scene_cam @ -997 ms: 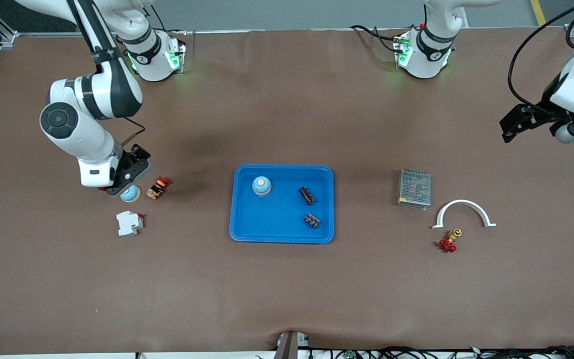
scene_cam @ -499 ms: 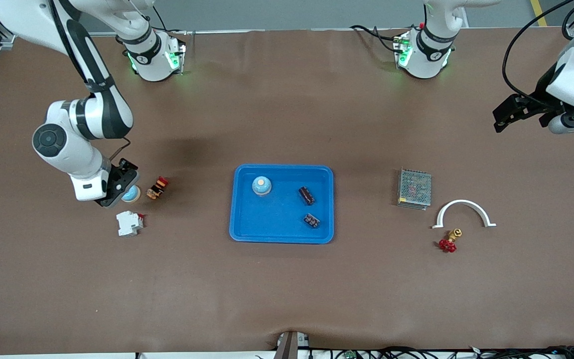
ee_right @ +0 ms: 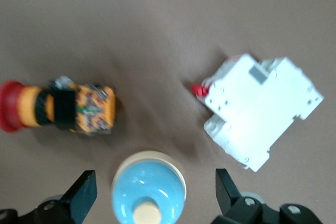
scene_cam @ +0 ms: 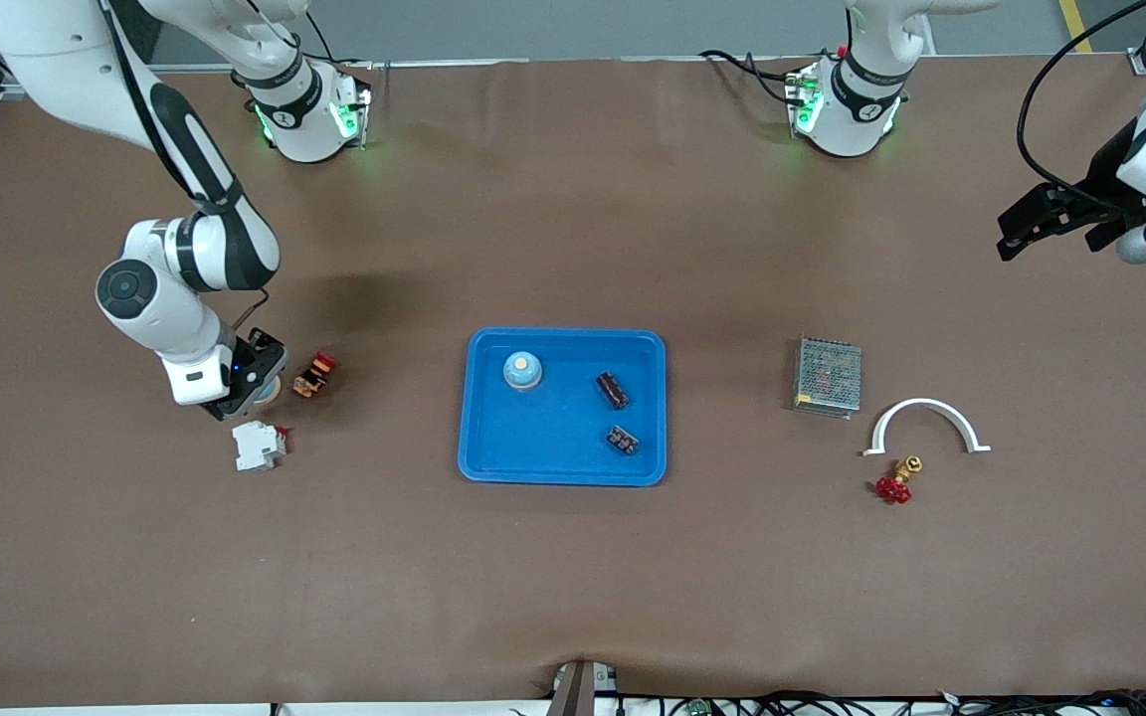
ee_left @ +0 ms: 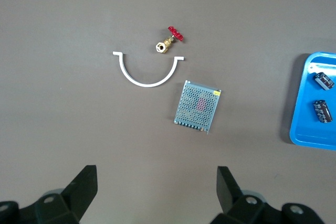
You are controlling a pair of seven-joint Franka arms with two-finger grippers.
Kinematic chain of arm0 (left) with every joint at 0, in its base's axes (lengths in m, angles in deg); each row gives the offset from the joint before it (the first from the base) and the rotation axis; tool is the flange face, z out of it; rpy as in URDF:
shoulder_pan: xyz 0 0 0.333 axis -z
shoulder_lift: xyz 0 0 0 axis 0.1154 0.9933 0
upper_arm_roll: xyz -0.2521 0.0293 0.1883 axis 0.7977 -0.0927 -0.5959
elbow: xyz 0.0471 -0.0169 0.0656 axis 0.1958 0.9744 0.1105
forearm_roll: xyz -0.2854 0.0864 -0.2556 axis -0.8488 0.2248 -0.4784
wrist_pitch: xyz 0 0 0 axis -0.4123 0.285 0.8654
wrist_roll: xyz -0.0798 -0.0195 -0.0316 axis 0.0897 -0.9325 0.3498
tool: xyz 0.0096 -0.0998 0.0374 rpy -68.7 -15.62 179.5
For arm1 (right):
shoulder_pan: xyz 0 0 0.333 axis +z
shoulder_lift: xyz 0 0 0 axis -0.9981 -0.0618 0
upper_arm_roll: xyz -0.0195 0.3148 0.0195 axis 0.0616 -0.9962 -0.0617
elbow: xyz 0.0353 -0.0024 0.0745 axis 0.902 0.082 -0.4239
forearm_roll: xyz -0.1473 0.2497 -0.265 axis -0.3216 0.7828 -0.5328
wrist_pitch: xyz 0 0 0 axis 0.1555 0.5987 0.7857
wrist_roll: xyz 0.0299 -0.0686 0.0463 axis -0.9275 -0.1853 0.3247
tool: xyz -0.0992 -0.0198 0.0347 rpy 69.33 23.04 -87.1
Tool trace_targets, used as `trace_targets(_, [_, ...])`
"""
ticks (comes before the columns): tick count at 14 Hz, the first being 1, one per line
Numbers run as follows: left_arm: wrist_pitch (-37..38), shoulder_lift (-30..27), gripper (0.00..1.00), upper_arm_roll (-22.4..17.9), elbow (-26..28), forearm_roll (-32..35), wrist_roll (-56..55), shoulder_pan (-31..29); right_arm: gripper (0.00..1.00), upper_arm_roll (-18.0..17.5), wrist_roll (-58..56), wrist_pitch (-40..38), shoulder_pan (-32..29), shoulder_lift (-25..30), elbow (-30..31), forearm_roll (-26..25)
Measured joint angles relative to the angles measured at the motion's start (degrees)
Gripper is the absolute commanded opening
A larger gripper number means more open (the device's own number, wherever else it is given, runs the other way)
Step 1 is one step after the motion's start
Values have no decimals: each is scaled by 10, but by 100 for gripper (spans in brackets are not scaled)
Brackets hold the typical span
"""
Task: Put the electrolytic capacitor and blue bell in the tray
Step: 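Lower the right gripper onto the second blue bell and grasp it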
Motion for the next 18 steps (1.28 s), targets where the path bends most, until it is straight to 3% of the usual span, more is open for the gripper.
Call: trace_targets(18, [-8,22,100,1,-16,0,0,1,100,-1,-8,5,-15,-11,17,0])
